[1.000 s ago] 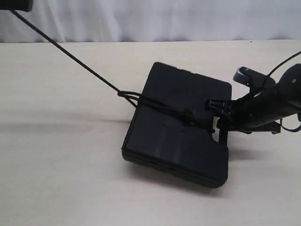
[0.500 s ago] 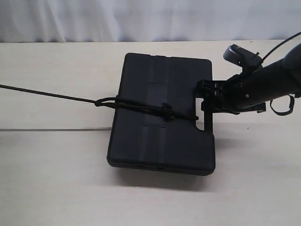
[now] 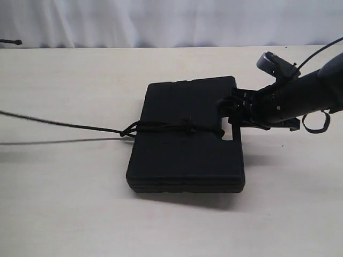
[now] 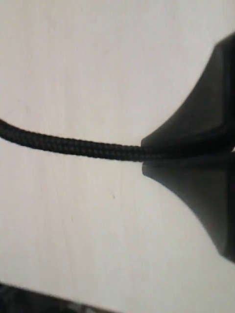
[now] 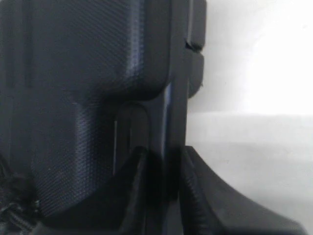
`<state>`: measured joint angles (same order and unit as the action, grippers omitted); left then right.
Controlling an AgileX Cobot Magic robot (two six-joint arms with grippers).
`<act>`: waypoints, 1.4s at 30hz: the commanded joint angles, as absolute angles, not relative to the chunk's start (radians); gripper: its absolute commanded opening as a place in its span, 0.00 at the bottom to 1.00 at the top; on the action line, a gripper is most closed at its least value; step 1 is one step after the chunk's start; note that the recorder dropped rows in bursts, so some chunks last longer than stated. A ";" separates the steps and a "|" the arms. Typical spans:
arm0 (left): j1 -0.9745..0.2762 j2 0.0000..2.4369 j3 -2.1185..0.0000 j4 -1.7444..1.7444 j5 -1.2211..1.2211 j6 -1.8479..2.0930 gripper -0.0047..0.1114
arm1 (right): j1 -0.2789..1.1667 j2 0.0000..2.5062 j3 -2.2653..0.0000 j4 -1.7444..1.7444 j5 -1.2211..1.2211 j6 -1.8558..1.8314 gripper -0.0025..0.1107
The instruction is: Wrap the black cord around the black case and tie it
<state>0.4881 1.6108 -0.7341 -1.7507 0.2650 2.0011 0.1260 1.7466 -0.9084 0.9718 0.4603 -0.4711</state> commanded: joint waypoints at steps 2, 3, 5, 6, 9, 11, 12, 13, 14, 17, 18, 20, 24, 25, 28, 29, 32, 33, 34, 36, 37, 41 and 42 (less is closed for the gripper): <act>0.429 1.637 -0.740 -1.705 0.331 2.017 0.23 | 0.119 1.797 -0.918 1.176 0.461 -0.600 0.06; 0.404 1.637 -0.740 -1.683 0.258 2.017 0.34 | 0.119 1.815 -0.918 1.196 0.461 -0.617 0.06; 0.381 1.637 -0.763 -1.683 0.094 2.020 0.49 | 0.119 1.833 -0.937 1.196 0.485 -0.629 0.06; 0.369 1.628 -0.786 -1.683 -0.020 2.020 0.54 | 0.119 1.841 -0.955 1.196 0.516 -0.644 0.06; 0.341 1.572 -0.842 -1.687 -0.174 2.020 0.57 | 0.119 1.848 -0.988 1.189 0.539 -0.646 0.06; 0.309 1.525 -0.850 -1.695 -0.017 2.020 0.57 | 0.119 1.848 -0.994 1.184 0.530 -0.646 0.06; 0.274 1.507 -0.844 -1.648 0.227 2.020 0.57 | 0.119 1.848 -0.995 1.184 0.526 -0.653 0.06; 0.235 1.514 -0.841 -1.516 0.464 2.017 0.57 | 0.119 1.848 -0.995 1.174 0.526 -0.666 0.06; 0.191 1.527 -0.841 -1.392 0.566 2.015 0.57 | 0.119 1.848 -0.995 1.161 0.526 -0.668 0.06; 0.012 1.636 -0.848 -0.772 0.471 1.549 0.48 | 0.119 1.848 -0.995 1.128 0.529 -0.672 0.06; -0.018 1.669 -0.863 -0.636 0.484 1.450 0.45 | 0.119 1.848 -0.995 1.128 0.532 -0.674 0.06; -0.098 1.726 -0.909 -0.500 0.487 1.336 0.41 | 0.119 1.848 -0.995 1.128 0.546 -0.674 0.06; -0.136 1.810 -0.984 -0.481 0.487 1.275 0.41 | 0.119 1.848 -0.995 1.103 0.554 -0.674 0.06; -0.136 1.825 -0.994 -0.479 0.487 1.262 0.41 | 0.119 1.848 -0.995 1.103 0.554 -0.674 0.06; -0.136 1.874 -1.014 -0.418 0.474 1.196 0.41 | 0.119 1.848 -0.995 1.103 0.554 -0.674 0.06; -0.136 1.883 -1.015 -0.400 0.454 1.174 0.41 | 0.119 1.848 -0.995 1.103 0.554 -0.674 0.06; -0.136 1.911 -1.029 -0.387 0.448 1.173 0.41 | 0.119 1.848 -0.995 1.103 0.548 -0.674 0.06; -0.136 1.920 -1.031 -0.387 0.448 1.173 0.41 | 0.119 1.848 -0.995 1.103 0.546 -0.674 0.06; -0.138 1.927 -1.038 -0.387 0.442 1.173 0.41 | 0.119 1.848 -0.995 1.103 0.544 -0.674 0.06; -0.142 1.938 -1.038 -0.387 0.411 1.173 0.41 | 0.119 1.848 -0.995 1.103 0.541 -0.674 0.06; -0.150 1.943 -1.038 -0.389 0.394 1.173 0.41 | 0.119 1.848 -0.995 1.103 0.541 -0.674 0.06; -0.169 1.947 -1.038 -0.389 0.346 1.175 0.33 | 0.119 1.848 -0.995 1.103 0.540 -0.674 0.06; -0.174 1.947 -1.038 -0.385 0.347 1.175 0.26 | 0.119 1.848 -0.995 1.103 0.540 -0.672 0.06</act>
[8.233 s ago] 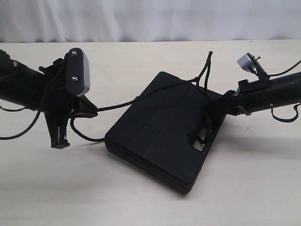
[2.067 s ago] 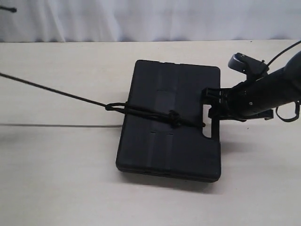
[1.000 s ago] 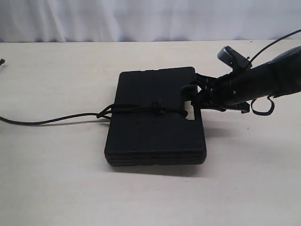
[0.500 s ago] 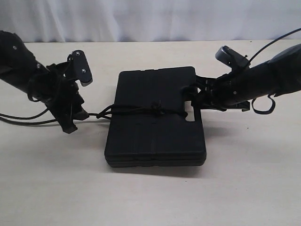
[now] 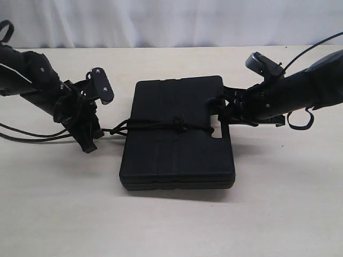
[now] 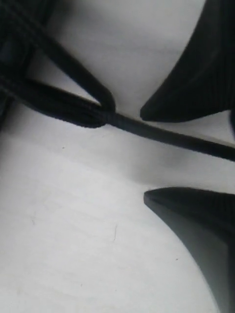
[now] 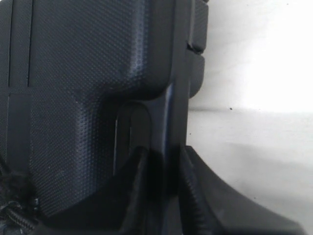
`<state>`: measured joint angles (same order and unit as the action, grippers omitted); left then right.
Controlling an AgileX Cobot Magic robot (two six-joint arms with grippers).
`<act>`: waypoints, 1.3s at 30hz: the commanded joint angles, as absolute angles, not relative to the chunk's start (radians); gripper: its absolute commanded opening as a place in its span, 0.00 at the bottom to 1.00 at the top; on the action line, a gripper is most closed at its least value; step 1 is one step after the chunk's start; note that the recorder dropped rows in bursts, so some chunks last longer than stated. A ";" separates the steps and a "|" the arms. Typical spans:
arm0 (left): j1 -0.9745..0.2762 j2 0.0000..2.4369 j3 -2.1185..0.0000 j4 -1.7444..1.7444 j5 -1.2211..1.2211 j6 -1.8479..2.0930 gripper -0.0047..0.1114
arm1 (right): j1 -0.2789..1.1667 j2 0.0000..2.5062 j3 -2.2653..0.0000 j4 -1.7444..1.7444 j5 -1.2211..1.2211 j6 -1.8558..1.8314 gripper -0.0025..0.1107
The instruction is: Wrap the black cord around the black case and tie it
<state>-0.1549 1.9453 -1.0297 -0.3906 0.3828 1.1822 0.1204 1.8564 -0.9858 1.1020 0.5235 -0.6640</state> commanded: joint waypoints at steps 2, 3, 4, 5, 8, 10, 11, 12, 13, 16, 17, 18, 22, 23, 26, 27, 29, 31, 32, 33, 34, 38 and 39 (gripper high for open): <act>-0.175 1.947 -1.038 -0.377 0.370 1.178 0.09 | 0.119 1.848 -0.995 1.103 0.540 -0.672 0.06; -0.175 1.947 -1.038 -0.377 0.379 1.179 0.04 | 0.119 1.848 -0.995 1.109 0.543 -0.672 0.06; -0.175 1.942 -1.038 -0.377 0.388 1.176 0.04 | 0.119 1.848 -0.995 1.109 0.548 -0.670 0.06; -0.175 1.934 -1.038 -0.377 0.394 1.174 0.04 | 0.119 1.848 -0.995 1.109 0.548 -0.668 0.06; -0.175 1.885 -1.038 -0.379 0.399 1.174 0.04 | 0.119 1.848 -0.995 1.109 0.552 -0.655 0.06; -0.167 1.847 -1.038 -0.379 0.407 1.174 0.04 | 0.110 1.848 -0.995 1.109 0.549 -0.614 0.06; -0.156 1.831 -1.038 -0.379 0.409 1.174 0.04 | 0.104 1.848 -0.995 1.109 0.548 -0.605 0.06; -0.141 1.811 -1.038 -0.379 0.425 1.174 0.04 | 0.092 1.848 -0.995 1.109 0.546 -0.606 0.06; -0.121 1.799 -1.038 -0.379 0.440 1.174 0.04 | 0.083 1.848 -0.995 1.106 0.546 -0.601 0.06; -0.060 1.775 -1.038 -0.379 0.506 1.174 0.04 | 0.056 1.850 -0.995 1.095 0.544 -0.598 0.06; -0.043 1.772 -1.038 -0.383 0.529 1.174 0.04 | 0.051 1.852 -0.995 1.081 0.539 -0.597 0.06; -0.032 1.772 -1.035 -0.386 0.547 1.174 0.04 | 0.047 1.857 -0.995 1.067 0.539 -0.593 0.06; -0.030 1.772 -0.986 -0.389 0.501 1.174 0.04 | 0.047 1.889 -0.995 1.061 0.532 -0.582 0.06; -0.035 1.772 -0.972 -0.389 0.483 1.174 0.04 | 0.047 1.900 -0.995 1.067 0.532 -0.582 0.06; -0.035 1.772 -0.962 -0.394 0.461 1.174 0.04 | 0.047 1.915 -0.995 1.072 0.532 -0.591 0.06; -0.035 1.772 -0.962 -0.408 0.447 1.174 0.04 | 0.047 1.917 -0.995 1.072 0.531 -0.591 0.06; -0.035 1.772 -0.962 -0.446 0.415 1.174 0.04 | 0.049 1.919 -0.995 1.076 0.521 -0.591 0.06; -0.045 1.772 -0.962 -0.514 0.378 1.183 0.04 | 0.049 1.919 -1.000 1.104 0.516 -0.604 0.06; -0.052 1.772 -0.962 -0.521 0.365 1.183 0.06 | 0.049 1.921 -1.004 1.119 0.516 -0.617 0.06; -0.068 1.772 -0.962 -0.519 0.355 1.183 0.09 | 0.049 1.926 -1.011 1.122 0.518 -0.621 0.06; -0.085 1.772 -0.962 -0.517 0.349 1.183 0.13 | 0.049 1.928 -1.017 1.122 0.523 -0.621 0.06; -0.163 1.772 -0.962 -0.510 0.297 1.193 0.37 | 0.049 1.952 -1.023 1.174 0.523 -0.641 0.06; -0.181 1.767 -0.962 -0.510 0.279 1.193 0.43 | 0.049 1.957 -1.023 1.203 0.523 -0.670 0.06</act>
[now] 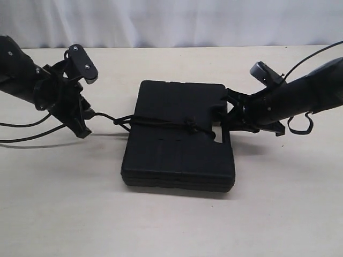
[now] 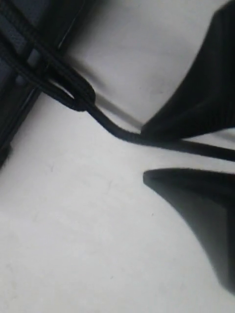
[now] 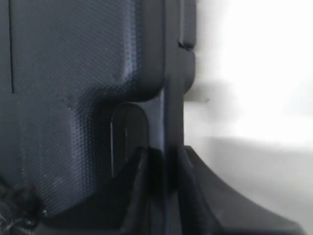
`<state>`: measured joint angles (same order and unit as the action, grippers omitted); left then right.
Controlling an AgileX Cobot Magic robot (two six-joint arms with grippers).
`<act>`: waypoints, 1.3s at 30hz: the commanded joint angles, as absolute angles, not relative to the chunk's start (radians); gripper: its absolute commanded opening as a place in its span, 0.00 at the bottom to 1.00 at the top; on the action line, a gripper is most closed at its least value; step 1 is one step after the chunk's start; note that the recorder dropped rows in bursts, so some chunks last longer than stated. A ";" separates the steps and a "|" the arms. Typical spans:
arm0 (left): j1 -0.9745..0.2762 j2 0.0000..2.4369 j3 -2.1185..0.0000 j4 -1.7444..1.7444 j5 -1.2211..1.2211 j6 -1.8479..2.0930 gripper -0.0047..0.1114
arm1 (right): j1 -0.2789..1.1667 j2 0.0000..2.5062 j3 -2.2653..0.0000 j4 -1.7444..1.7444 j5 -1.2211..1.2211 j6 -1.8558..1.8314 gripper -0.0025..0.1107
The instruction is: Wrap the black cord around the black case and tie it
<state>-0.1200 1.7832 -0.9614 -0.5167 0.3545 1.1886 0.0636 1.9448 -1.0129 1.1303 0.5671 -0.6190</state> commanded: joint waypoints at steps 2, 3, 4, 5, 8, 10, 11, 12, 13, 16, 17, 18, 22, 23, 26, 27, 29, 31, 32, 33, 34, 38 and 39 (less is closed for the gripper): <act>-0.205 1.752 -0.962 -0.510 0.247 1.189 0.51 | 0.049 1.963 -1.023 1.261 0.531 -0.712 0.06; -0.212 1.739 -0.962 -0.510 0.232 1.165 0.53 | 0.049 1.963 -1.023 1.283 0.533 -0.735 0.08; -0.216 1.722 -0.962 -0.510 0.225 1.127 0.55 | 0.049 1.963 -1.024 1.302 0.540 -0.766 0.11; -0.216 1.706 -0.962 -0.510 0.225 1.092 0.55 | 0.049 1.961 -1.030 1.304 0.553 -0.795 0.14; -0.209 1.631 -0.962 -0.510 0.243 0.909 0.55 | 0.047 1.956 -1.059 1.262 0.612 -0.806 0.33; -0.209 1.575 -0.962 -0.510 0.267 0.742 0.55 | 0.045 1.938 -1.097 1.173 0.674 -0.802 0.47; -0.209 1.554 -0.962 -0.510 0.280 0.680 0.55 | 0.045 1.923 -1.119 1.112 0.702 -0.785 0.51; -0.209 1.525 -0.962 -0.510 0.302 0.593 0.54 | 0.045 1.905 -1.152 1.010 0.736 -0.734 0.53; -0.209 1.507 -0.962 -0.510 0.323 0.549 0.52 | 0.045 1.884 -1.190 0.847 0.768 -0.645 0.52; -0.208 1.459 -0.962 -0.505 0.448 0.452 0.35 | 0.052 1.817 -1.322 0.380 0.907 -0.256 0.43; -0.204 1.451 -0.964 -0.495 0.498 0.437 0.28 | 0.059 1.798 -1.355 0.264 0.963 -0.164 0.37; -0.204 1.445 -0.972 -0.464 0.600 0.422 0.22 | 0.062 1.773 -1.390 0.149 1.035 -0.097 0.29; -0.204 1.438 -0.988 -0.352 0.877 0.359 0.04 | 0.095 1.647 -1.399 0.012 1.161 -0.093 0.06; -0.204 1.434 -0.980 -0.333 0.931 0.345 0.04 | 0.106 1.600 -1.372 0.011 1.154 -0.093 0.06; -0.204 1.363 -0.907 -0.343 0.983 0.336 0.04 | 0.150 1.422 -1.232 0.011 1.078 -0.093 0.06; -0.206 1.312 -0.865 -0.367 0.963 0.338 0.04 | 0.167 1.366 -1.185 0.011 1.051 -0.095 0.06; -0.206 1.187 -0.768 -0.432 0.900 0.371 0.04 | 0.210 1.220 -1.064 0.011 0.973 -0.098 0.06; -0.206 0.999 -0.666 -0.512 0.779 0.447 0.04 | 0.258 1.061 -0.937 0.019 0.871 -0.098 0.06; -0.206 0.891 -0.626 -0.548 0.725 0.499 0.04 | 0.280 0.994 -0.884 0.028 0.825 -0.098 0.06; -0.206 0.802 -0.589 -0.598 0.657 0.545 0.04 | 0.309 0.907 -0.830 0.038 0.774 -0.110 0.06; -0.206 0.669 -0.536 -0.640 0.588 0.609 0.04 | 0.337 0.819 -0.748 0.039 0.691 -0.118 0.06; -0.206 0.325 -0.391 -0.700 0.299 0.667 0.04 | 0.412 0.500 -0.476 0.000 0.339 -0.120 0.06; -0.206 0.257 -0.345 -0.695 0.198 0.669 0.04 | 0.420 0.448 -0.412 -0.034 0.230 -0.129 0.06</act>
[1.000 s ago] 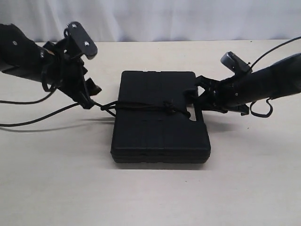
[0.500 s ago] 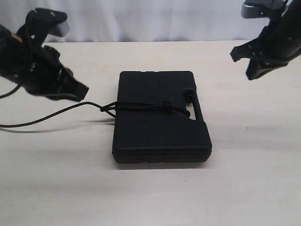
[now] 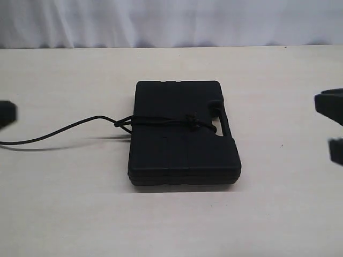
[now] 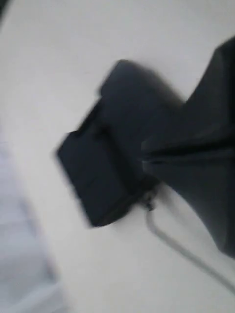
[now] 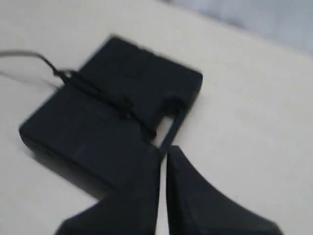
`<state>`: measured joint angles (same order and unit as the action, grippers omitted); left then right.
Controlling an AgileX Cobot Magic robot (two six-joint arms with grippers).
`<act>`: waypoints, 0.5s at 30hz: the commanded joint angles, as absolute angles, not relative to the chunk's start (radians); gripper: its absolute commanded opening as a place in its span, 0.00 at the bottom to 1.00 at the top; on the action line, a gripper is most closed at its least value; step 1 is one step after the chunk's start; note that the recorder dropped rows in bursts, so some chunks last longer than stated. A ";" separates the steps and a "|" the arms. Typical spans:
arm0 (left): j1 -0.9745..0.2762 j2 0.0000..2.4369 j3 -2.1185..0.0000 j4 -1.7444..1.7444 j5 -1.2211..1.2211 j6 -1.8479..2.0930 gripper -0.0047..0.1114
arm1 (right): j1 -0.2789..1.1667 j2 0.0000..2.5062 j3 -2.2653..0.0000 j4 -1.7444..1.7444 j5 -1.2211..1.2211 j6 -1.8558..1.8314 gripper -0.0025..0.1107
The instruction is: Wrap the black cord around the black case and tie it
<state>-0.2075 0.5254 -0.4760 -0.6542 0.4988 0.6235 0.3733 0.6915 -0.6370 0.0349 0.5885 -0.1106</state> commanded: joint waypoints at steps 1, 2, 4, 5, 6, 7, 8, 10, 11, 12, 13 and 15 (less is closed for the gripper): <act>-0.206 0.204 -0.297 -0.691 0.092 0.671 0.04 | 0.426 0.384 -0.317 -0.100 0.054 -0.160 0.06; -0.206 0.165 -0.249 -0.691 0.008 0.671 0.04 | 0.428 0.351 -0.257 -0.139 -0.067 -0.187 0.06; -0.206 0.121 -0.178 -0.693 -0.136 0.671 0.04 | 0.427 0.301 -0.130 -0.203 -0.353 -0.236 0.06; -0.206 0.112 -0.160 -0.693 -0.169 0.671 0.04 | 0.430 0.283 -0.099 -0.193 -0.420 -0.230 0.06; -0.206 0.102 -0.143 -0.693 -0.176 0.671 0.04 | 0.432 0.266 -0.070 -0.191 -0.477 -0.221 0.06; -0.206 0.096 -0.134 -0.693 -0.172 0.671 0.04 | 0.432 0.249 -0.047 -0.187 -0.510 -0.221 0.06; -0.206 0.094 -0.131 -0.693 -0.161 0.673 0.04 | 0.432 0.237 -0.030 -0.187 -0.523 -0.221 0.06; -0.206 0.092 -0.131 -0.693 -0.147 0.673 0.04 | 0.432 0.211 -0.006 -0.187 -0.523 -0.221 0.06; -0.206 0.092 -0.131 -0.693 -0.145 0.673 0.04 | 0.432 0.202 0.000 -0.187 -0.521 -0.221 0.06; -0.206 0.092 -0.131 -0.693 -0.145 0.673 0.04 | 0.432 0.193 0.000 -0.187 -0.519 -0.221 0.06; -0.206 0.092 -0.131 -0.693 -0.145 0.673 0.04 | 0.432 0.188 0.000 -0.187 -0.519 -0.221 0.06; -0.206 0.092 -0.131 -0.693 -0.147 0.673 0.04 | 0.432 0.184 0.000 -0.187 -0.517 -0.221 0.06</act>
